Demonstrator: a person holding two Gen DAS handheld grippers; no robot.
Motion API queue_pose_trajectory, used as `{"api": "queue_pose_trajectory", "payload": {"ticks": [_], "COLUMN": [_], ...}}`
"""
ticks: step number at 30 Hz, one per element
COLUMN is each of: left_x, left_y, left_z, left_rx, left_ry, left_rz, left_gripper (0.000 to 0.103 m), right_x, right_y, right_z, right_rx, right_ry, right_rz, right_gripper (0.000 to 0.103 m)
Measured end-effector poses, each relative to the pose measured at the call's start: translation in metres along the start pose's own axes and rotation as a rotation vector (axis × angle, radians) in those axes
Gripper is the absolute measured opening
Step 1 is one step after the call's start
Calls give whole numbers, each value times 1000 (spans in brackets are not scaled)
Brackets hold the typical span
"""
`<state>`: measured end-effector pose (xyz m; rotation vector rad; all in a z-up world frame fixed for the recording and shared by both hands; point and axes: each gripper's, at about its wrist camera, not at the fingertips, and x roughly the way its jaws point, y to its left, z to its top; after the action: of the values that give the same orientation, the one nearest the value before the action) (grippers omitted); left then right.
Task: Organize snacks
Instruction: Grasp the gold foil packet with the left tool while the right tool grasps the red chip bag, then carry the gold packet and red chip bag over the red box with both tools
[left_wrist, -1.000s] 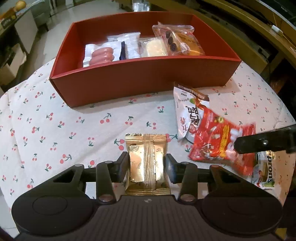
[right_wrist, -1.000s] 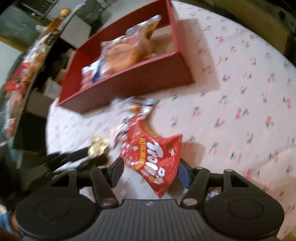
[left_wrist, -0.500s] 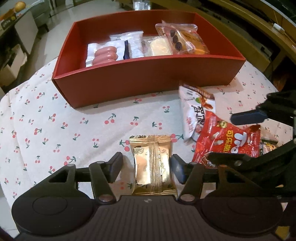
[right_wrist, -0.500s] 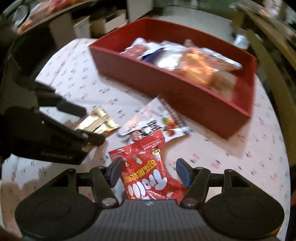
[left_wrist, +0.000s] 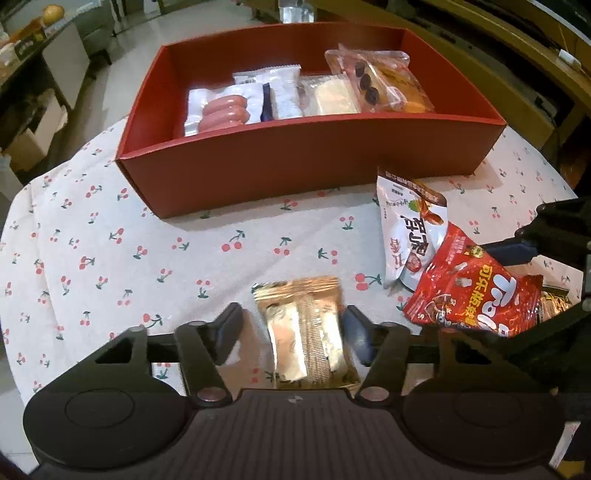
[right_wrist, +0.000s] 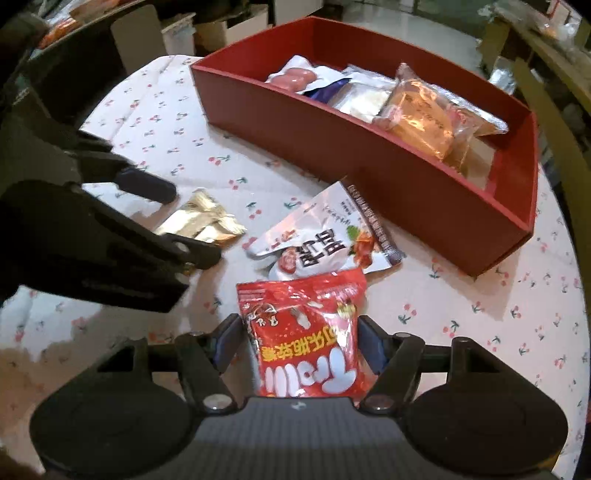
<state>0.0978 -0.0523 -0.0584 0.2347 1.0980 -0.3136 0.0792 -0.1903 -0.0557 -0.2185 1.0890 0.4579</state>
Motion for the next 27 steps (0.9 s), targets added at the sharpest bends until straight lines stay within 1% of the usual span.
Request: {"api": "queue_pose_trajectory", "payload": {"ticks": [3, 4, 8, 17, 23, 27], "left_x": [-2, -3, -5, -14, -19, -22], "left_y": [1, 2, 1, 1, -1, -2], "left_z": [-1, -1, -3, -2, 1, 2], "left_rx": [-5, -6, -6, -22, -27, -28], "left_ry": [0, 0, 4, -20, -36, -44], "left_rz": [-4, -8, -11, -24, -37, -46], "left_gripper": [50, 49, 48, 48, 48, 48], "right_x": [-2, -2, -6, -25, -28, -27], "right_y": [-5, -6, -12, -23, -29, -28], "right_z": [0, 0, -2, -3, 0, 2], "right_rx": [31, 42, 86, 161, 198, 201], "right_ry": [1, 1, -9, -80, -96, -95], "right_rz": [-15, -19, -27, -27, -31, -31], "right_gripper": [69, 67, 65, 63, 63, 63]}}
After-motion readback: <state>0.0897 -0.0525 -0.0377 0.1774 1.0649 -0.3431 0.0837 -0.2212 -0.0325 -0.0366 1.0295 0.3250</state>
